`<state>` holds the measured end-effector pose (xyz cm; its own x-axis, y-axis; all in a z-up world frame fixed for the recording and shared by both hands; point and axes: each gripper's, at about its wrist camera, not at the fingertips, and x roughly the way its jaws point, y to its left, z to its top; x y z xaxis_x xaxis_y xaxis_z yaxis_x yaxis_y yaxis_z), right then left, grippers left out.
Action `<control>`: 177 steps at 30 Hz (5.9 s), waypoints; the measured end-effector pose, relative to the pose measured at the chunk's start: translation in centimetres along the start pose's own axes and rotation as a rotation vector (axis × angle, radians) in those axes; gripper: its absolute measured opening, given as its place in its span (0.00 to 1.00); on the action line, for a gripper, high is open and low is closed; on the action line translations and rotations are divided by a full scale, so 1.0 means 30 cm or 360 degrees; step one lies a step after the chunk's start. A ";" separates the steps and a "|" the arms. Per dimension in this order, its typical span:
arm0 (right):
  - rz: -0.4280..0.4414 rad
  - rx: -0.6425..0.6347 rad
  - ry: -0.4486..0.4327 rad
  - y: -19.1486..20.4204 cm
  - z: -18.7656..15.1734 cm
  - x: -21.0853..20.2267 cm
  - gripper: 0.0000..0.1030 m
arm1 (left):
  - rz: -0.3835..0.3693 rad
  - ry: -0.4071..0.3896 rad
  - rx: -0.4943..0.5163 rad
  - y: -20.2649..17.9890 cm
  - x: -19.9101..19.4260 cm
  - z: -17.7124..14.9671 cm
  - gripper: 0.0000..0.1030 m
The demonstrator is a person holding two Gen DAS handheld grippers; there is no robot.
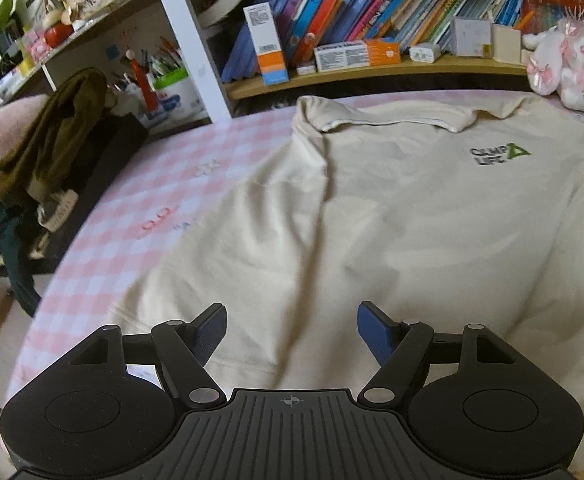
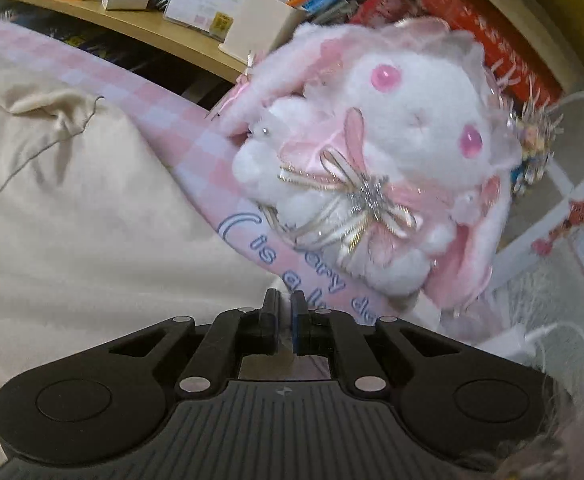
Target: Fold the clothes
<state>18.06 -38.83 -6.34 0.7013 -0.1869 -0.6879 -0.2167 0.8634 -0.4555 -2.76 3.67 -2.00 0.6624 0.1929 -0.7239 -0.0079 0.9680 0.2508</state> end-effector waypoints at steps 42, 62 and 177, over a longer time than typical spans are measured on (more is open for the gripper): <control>0.0189 0.0666 0.0265 0.757 -0.253 -0.829 0.57 | -0.0473 -0.0335 0.0206 0.508 0.207 0.137 0.01; 0.0235 0.0474 0.0203 0.702 -0.166 -0.842 0.56 | -0.0278 -0.0333 0.0185 0.626 0.468 0.423 0.28; 0.0479 0.0999 0.0120 0.606 -0.439 -0.953 0.70 | -0.0264 -0.0006 -0.0358 0.306 -0.185 -0.376 0.83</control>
<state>-14.86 -23.97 -2.40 0.6184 0.0901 -0.7806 0.0552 0.9860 0.1575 -14.95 13.28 -2.93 0.6712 0.0284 -0.7407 -0.0650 0.9977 -0.0206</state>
